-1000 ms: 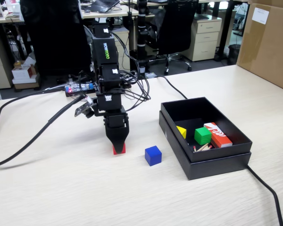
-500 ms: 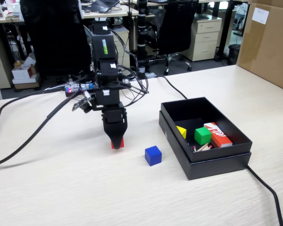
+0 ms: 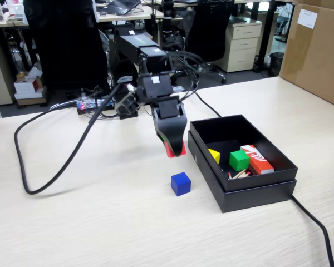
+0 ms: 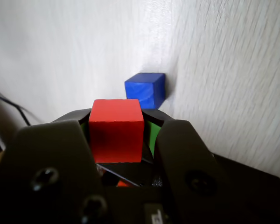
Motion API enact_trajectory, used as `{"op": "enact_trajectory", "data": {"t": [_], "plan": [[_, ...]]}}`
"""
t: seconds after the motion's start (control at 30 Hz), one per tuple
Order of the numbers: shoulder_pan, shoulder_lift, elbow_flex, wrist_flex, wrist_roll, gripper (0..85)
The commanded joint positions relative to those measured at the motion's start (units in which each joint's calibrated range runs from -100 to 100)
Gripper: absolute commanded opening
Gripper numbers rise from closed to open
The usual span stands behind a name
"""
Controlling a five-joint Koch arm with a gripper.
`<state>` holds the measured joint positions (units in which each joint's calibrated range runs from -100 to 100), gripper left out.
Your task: Put the red cube on top of the blue cube
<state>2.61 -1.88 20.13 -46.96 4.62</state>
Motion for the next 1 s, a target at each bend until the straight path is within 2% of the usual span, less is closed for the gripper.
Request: {"op": "enact_trajectory", "data": {"t": [0.0, 0.97], "plan": [[0.34, -0.48, 6.71, -0.25, 0.24, 0.9], [0.1, 7.79, 6.16, 0.87, 0.49, 0.9]]}}
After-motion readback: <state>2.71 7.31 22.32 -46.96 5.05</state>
